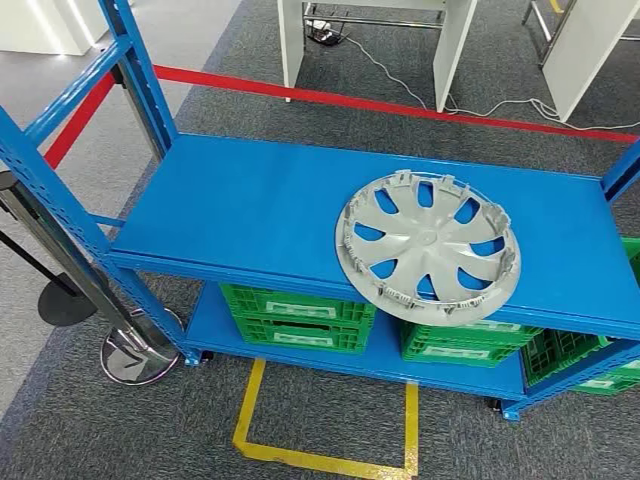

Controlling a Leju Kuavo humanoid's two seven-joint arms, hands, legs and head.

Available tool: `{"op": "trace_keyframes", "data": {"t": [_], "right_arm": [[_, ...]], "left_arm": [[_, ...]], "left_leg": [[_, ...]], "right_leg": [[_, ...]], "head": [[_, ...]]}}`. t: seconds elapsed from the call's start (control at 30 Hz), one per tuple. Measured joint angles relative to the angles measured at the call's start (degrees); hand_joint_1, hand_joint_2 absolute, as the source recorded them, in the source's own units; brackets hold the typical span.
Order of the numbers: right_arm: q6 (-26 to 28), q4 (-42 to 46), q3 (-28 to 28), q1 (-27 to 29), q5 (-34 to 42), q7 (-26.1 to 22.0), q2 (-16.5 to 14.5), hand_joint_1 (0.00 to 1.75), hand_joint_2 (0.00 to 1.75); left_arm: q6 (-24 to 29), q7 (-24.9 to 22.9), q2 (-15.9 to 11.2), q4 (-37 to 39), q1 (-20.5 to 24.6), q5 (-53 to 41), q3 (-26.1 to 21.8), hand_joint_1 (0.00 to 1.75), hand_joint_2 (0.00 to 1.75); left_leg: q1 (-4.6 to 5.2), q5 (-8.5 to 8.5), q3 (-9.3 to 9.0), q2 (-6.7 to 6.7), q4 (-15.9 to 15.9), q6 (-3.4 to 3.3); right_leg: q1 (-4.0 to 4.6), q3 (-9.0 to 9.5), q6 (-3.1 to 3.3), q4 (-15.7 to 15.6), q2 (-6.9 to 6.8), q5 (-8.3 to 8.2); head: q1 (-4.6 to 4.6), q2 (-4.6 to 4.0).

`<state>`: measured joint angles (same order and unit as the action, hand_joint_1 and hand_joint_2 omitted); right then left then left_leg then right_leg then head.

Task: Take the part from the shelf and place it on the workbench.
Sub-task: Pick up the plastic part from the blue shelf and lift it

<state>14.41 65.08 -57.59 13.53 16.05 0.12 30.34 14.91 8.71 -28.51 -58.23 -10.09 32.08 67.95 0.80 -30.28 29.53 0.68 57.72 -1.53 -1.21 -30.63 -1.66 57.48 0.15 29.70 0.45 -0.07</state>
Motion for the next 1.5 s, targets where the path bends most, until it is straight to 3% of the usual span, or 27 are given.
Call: {"op": "trace_keyframes", "data": {"t": [0.67, 0.97, 1.23, 1.37, 1.5], "right_arm": [[12.0, 7.7, 19.5, 11.3, 2.0, 8.6, -2.2, 0.00, 0.00], [15.0, 11.3, 28.6, 14.1, -6.1, 10.8, -3.5, 0.00, 0.00], [11.9, 17.2, 32.2, 12.5, -14.1, 8.3, -4.1, 0.00, 0.00], [9.0, 21.8, 32.9, 9.6, -18.1, 5.6, -4.3, 0.00, 1.75], [2.6, 29.5, 33.5, 5.2, -26.4, -2.2, -4.9, 0.00, 1.75]], "left_arm": [[12.0, 7.5, -2.8, -0.8, -2.4, 27.6, 0.2, 0.00, 0.00], [17.2, 11.7, -3.5, -0.8, -1.7, 39.1, 3.2, 0.00, 0.00], [19.3, 13.6, -3.4, 0.2, 1.1, 43.0, 8.9, 0.00, 0.00], [18.6, 13.6, -2.2, 3.4, 3.3, 42.9, 12.3, 0.00, 0.00], [15.4, 13.1, 0.6, 9.4, 6.2, 41.3, 16.8, 0.00, 0.00]], "left_leg": [[0.00, -0.02, -0.02, 0.00, 0.0, -0.03], [0.01, -0.02, -0.04, -0.01, 0.0, -0.03], [0.00, -0.02, -0.09, 0.04, 0.0, -0.04], [0.01, -0.01, -0.15, 0.02, 0.0, -0.04], [0.01, 0.01, -0.34, -0.02, 0.0, -0.04]], "right_leg": [[0.00, 0.02, -0.05, 0.0, 0.01, 0.03], [-0.01, 0.03, -0.08, 0.0, 0.05, 0.02], [-0.01, 0.16, -0.10, 0.0, -0.05, 0.01], [-0.02, 0.21, -0.11, 0.0, 0.02, -0.01], [-0.02, 0.30, -0.17, 0.0, 0.07, -0.04]], "head": [[0.00, 0.00], [0.01, 0.00], [0.01, 0.00], [-0.01, 0.00], [-0.02, 0.00]]}}
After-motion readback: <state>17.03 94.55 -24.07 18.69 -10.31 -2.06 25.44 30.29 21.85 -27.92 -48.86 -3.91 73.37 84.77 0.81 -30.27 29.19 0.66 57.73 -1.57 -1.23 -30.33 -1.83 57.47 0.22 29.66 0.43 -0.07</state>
